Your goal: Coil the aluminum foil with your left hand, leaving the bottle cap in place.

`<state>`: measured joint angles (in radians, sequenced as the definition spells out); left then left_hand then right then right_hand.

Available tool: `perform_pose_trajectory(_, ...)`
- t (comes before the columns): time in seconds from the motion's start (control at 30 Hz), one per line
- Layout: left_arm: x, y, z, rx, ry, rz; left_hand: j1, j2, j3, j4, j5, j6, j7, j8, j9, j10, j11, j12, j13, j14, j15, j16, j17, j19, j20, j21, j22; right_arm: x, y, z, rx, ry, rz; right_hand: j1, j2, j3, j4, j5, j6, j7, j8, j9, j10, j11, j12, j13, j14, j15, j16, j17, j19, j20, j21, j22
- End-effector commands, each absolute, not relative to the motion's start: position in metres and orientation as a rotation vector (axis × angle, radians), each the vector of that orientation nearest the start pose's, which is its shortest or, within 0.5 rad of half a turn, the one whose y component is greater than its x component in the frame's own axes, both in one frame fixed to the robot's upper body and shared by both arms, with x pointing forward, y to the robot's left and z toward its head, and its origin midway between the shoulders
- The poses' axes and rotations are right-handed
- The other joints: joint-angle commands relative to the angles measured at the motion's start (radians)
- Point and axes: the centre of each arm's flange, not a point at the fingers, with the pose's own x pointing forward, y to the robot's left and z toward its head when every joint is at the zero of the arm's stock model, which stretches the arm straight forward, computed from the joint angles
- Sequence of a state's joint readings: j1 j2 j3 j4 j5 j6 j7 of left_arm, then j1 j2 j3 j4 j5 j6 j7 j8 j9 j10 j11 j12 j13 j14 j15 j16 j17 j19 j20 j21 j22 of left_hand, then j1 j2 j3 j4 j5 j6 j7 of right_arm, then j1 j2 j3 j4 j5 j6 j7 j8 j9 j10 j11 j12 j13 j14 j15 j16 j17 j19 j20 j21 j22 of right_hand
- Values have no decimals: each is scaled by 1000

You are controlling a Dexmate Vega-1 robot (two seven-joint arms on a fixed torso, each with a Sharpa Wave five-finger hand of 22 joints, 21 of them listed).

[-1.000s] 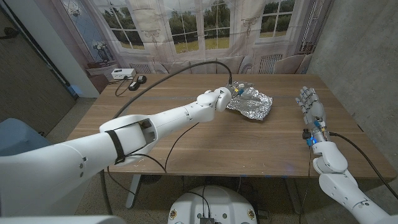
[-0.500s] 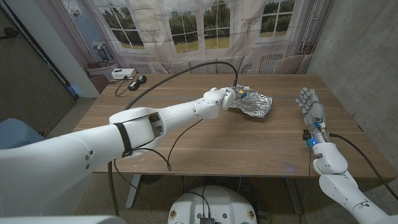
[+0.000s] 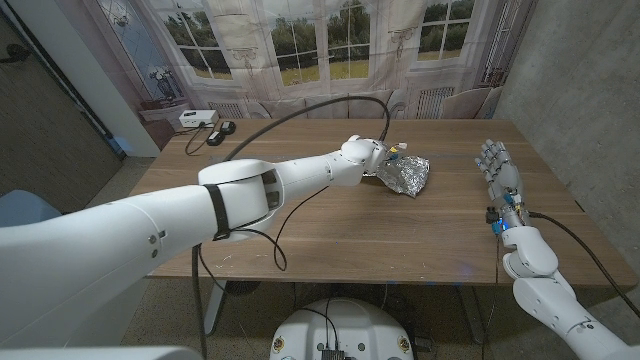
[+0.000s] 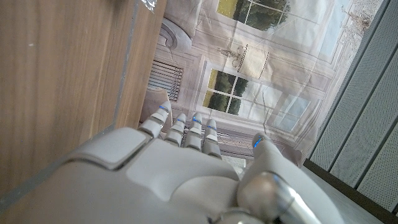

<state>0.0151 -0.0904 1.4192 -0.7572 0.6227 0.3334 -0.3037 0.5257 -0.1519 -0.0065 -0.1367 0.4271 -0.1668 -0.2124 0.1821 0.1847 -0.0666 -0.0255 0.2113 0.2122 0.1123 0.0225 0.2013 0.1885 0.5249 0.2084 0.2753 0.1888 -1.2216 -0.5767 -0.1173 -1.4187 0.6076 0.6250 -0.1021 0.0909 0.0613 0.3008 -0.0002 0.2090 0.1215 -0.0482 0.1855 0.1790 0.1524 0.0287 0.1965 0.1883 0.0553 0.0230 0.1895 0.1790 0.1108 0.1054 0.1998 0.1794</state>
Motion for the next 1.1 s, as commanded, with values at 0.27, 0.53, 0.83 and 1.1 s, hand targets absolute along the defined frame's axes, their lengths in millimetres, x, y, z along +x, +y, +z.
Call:
perform_pose_trajectory(0.27, 691, -115, 28, 2139, -426, -266, 323, 129, 43, -26, 39, 77, 71, 44, 10, 42, 34, 69, 56, 147, -81, 41, 25, 304, -212, 75, -1, 554, -401, -97, 17, -758, -114, -4, 3, 1, -3, -2, 10, -6, 4, 2, 15, 2, 8, 3, 9, 11, 9, 3, 10, -5, 4, 1)
perform_pose_trajectory(0.53, 691, -115, 26, 2113, -458, -259, 552, 223, 111, -24, -67, 380, 179, 113, 13, 108, 61, 121, 83, 281, -119, 80, 68, 419, -366, 113, 4, 552, -401, -97, 9, -755, -122, -5, 3, 1, -2, -2, 11, -6, 5, 2, 23, 6, 9, 3, 11, 12, 9, 3, 10, -6, 4, 1)
perform_pose_trajectory(0.83, 690, -113, 26, 2037, -537, -221, 719, 282, 168, -34, -208, 954, 398, 217, 20, 388, 74, 262, 119, 516, -165, 152, 164, 508, -422, 214, 20, 551, -401, -96, 1, -752, -129, -5, 5, 1, -1, -2, 12, -6, 5, 2, 34, 12, 12, 3, 13, 14, 8, 3, 12, -10, 5, 1)
perform_pose_trajectory(1.1, 683, -110, 26, 2009, -657, -170, 999, 268, 259, -38, -243, 1125, 395, 228, 92, 551, 43, 392, 197, 761, -224, 236, 288, 480, -432, 330, 30, 551, -401, -94, -6, -752, -133, -5, 8, 2, -1, -1, 12, -7, 5, 2, 35, 12, 12, 3, 14, 14, 8, 3, 13, -13, 5, 1)
